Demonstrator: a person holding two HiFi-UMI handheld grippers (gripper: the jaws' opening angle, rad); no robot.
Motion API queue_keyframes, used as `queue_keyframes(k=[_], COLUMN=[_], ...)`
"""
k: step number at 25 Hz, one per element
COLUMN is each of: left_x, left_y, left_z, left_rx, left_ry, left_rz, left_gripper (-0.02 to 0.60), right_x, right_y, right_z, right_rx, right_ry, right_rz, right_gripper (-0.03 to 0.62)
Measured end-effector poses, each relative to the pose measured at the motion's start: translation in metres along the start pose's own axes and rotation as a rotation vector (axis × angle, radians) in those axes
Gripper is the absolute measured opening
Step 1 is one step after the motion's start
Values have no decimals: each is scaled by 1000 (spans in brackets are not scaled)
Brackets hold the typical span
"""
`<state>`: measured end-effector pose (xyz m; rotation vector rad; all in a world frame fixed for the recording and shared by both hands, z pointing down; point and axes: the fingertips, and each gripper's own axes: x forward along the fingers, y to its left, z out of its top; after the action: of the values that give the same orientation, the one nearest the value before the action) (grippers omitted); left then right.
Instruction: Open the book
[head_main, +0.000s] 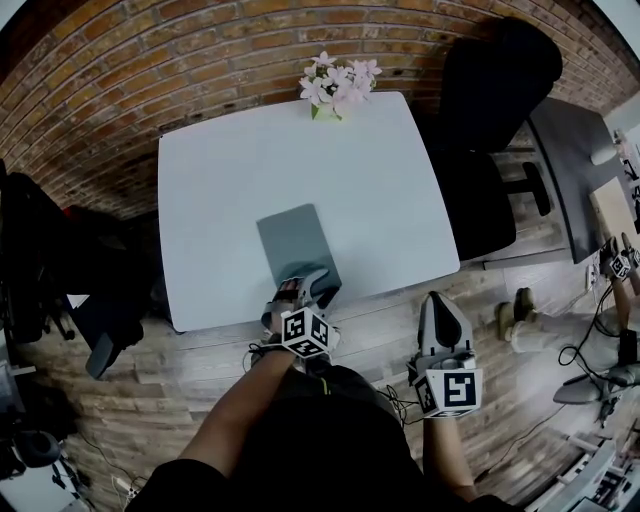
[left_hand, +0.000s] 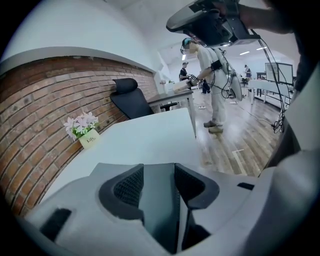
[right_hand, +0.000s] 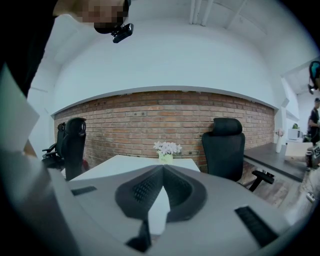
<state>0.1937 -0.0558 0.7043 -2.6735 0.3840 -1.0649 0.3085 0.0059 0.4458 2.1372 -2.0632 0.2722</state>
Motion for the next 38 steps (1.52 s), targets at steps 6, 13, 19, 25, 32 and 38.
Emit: queue_keyframes(k=[6, 13, 19, 25, 32, 38], left_x=[0, 8, 13, 15, 10, 1], left_y=[-3, -7, -3, -3, -6, 1], left_z=[5, 1, -9, -10, -4, 2], left_rx=[11, 19, -38, -33, -63, -187], left_ry=[-14, 23, 17, 0, -39, -114], left_rz=[-3, -8, -16, -50, -103, -130], left_gripper=[179, 190, 202, 172, 99, 55], right_x=[-4, -5, -9, -4, -7, -4], right_y=[-2, -5, -5, 1, -1, 0], right_z=[-7, -7, -9, -7, -7, -8], right_rx=[-17, -24, -31, 8, 2, -10], right_ry=[14, 10, 22, -6, -9, -1], right_rz=[5, 3, 0, 15, 17, 20], right_gripper=[11, 12, 11, 11, 11, 11])
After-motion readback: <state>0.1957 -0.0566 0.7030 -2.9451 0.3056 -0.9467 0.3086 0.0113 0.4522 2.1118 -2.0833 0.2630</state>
